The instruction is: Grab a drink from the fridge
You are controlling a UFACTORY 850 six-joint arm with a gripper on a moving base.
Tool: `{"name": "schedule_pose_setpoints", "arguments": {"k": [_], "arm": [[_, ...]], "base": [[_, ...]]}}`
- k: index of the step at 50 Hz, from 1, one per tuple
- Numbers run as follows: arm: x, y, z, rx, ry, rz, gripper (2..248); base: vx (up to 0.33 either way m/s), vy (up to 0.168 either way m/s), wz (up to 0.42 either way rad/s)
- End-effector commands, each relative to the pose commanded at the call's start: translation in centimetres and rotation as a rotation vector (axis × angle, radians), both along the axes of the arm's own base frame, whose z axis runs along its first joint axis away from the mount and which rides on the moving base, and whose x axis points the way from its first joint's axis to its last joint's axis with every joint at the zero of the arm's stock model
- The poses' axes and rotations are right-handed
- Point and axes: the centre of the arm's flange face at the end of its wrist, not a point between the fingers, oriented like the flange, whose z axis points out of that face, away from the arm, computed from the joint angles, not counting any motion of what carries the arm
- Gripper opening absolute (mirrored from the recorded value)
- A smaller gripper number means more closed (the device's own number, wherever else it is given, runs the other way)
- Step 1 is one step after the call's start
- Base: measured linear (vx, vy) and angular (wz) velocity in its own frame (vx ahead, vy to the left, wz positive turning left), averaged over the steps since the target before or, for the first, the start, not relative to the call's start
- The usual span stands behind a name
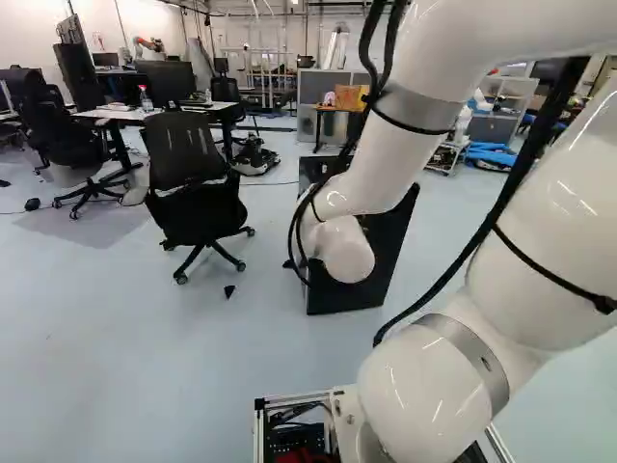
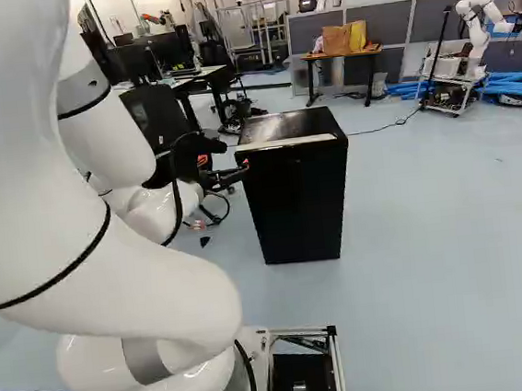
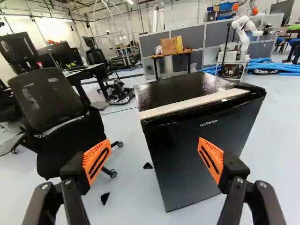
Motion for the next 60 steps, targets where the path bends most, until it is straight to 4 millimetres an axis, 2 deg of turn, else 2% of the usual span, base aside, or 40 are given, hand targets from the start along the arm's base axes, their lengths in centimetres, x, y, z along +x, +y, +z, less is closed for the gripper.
{"name": "schedule_pose_setpoints", "arguments": {"k": [28, 60], "arm": [[1.8, 2.5, -2.2, -0.018, 0.011, -0.096, 247], [5.2, 5.3, -5.5, -0.053, 0.024, -0.238, 247]], "base": [[0.0, 0.0, 0.0], [0.0, 0.0, 0.0]]}}
